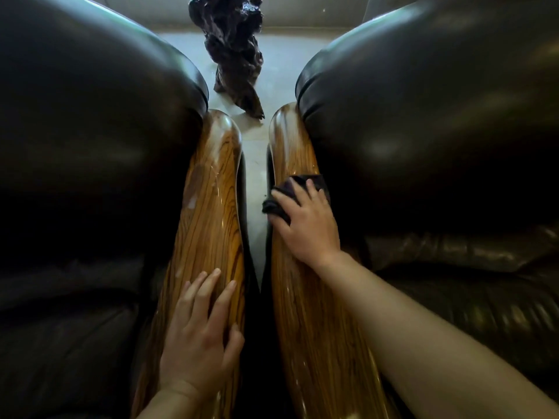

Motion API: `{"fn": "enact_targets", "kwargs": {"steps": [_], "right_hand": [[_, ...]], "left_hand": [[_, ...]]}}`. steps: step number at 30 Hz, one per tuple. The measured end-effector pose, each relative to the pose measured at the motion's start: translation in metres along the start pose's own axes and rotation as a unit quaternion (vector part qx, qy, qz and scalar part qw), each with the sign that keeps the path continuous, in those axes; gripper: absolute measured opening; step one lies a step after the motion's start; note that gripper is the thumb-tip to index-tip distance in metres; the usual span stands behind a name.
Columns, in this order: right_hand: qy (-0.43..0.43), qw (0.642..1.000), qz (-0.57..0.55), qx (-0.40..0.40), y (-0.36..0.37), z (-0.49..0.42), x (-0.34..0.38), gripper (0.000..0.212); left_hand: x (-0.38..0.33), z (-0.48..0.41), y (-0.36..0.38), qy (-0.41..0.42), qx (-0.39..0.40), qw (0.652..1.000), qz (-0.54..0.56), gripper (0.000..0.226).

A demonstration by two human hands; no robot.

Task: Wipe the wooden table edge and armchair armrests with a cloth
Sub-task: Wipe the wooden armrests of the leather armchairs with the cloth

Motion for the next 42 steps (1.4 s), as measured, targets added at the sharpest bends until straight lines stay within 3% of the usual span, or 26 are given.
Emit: {"fn": "enact_targets", "kwargs": {"steps": [2, 4, 7, 10, 12, 13, 15, 16, 19, 22, 25, 30, 37, 39, 42], "right_hand": [[-0.108, 0.994, -0.025, -0.022, 0.007, 0.047, 0.006, 0.044], [-0.161, 0.984, -0.079, -0.015, 0.012, 0.076, 0.000, 0.038], [-0.084, 0.959, -0.268, -0.049, -0.009, 0.069, -0.011, 0.035], [-0.022, 0.885, -0.461, -0.063, -0.037, 0.040, -0.012, 0.030], [0.023, 0.856, -0.515, -0.037, -0.041, 0.027, -0.019, 0.029], [0.060, 0.873, -0.484, -0.028, -0.040, 0.024, -0.026, 0.030], [0.120, 0.938, -0.324, -0.010, -0.034, 0.025, -0.039, 0.045], [0.113, 0.959, -0.261, -0.007, -0.031, 0.027, -0.041, 0.055], [-0.028, 0.992, -0.118, 0.017, -0.015, 0.039, -0.030, 0.061], [-0.065, 0.998, 0.007, 0.024, 0.010, 0.061, -0.016, 0.058], [-0.068, 0.997, 0.032, 0.023, 0.016, 0.061, -0.019, 0.057], [0.038, 0.999, 0.019, 0.025, -0.006, -0.008, -0.032, 0.060], [0.096, 0.994, -0.028, 0.038, -0.023, -0.091, -0.031, 0.061], [0.078, 0.996, -0.018, 0.034, -0.023, -0.096, -0.024, 0.056], [-0.017, 1.000, 0.009, 0.016, -0.013, -0.060, -0.003, 0.045]], "left_hand": [[-0.001, -0.001, -0.001, 0.006, -0.007, 1.000, 0.002, 0.064], [0.000, -0.002, 0.000, 0.007, -0.007, 1.000, -0.002, 0.063], [0.000, -0.001, 0.000, 0.005, -0.011, 1.000, -0.003, 0.063], [0.000, -0.002, -0.001, 0.010, -0.019, 1.000, 0.002, 0.063], [0.001, -0.002, 0.000, 0.009, -0.017, 1.000, 0.006, 0.063], [0.001, -0.002, 0.000, 0.007, -0.013, 1.000, 0.009, 0.063], [0.001, -0.002, 0.000, 0.004, -0.008, 1.000, 0.013, 0.063], [0.001, -0.002, 0.000, 0.003, -0.005, 1.000, 0.012, 0.063], [0.002, -0.002, 0.000, -0.003, 0.008, 1.000, 0.008, 0.064], [0.003, -0.002, 0.001, -0.007, 0.014, 1.000, 0.000, 0.065], [0.002, -0.003, 0.001, -0.002, 0.006, 1.000, 0.000, 0.066], [0.002, -0.003, 0.001, 0.006, -0.004, 1.000, -0.006, 0.065], [0.001, -0.004, 0.000, 0.022, -0.023, 0.999, -0.010, 0.065], [-0.001, -0.004, -0.001, 0.018, -0.019, 1.000, -0.013, 0.064], [-0.001, -0.003, -0.002, 0.015, -0.017, 1.000, -0.010, 0.063]]}}
Point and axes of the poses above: each hand's wrist, its own z-axis away from the middle knuckle, its own y-axis out of the palm, x = y × z, the point moved 3 cm from there along -z, towards the middle knuckle, and after that the axes turned 12 degrees about x, right-handed, at the moved point
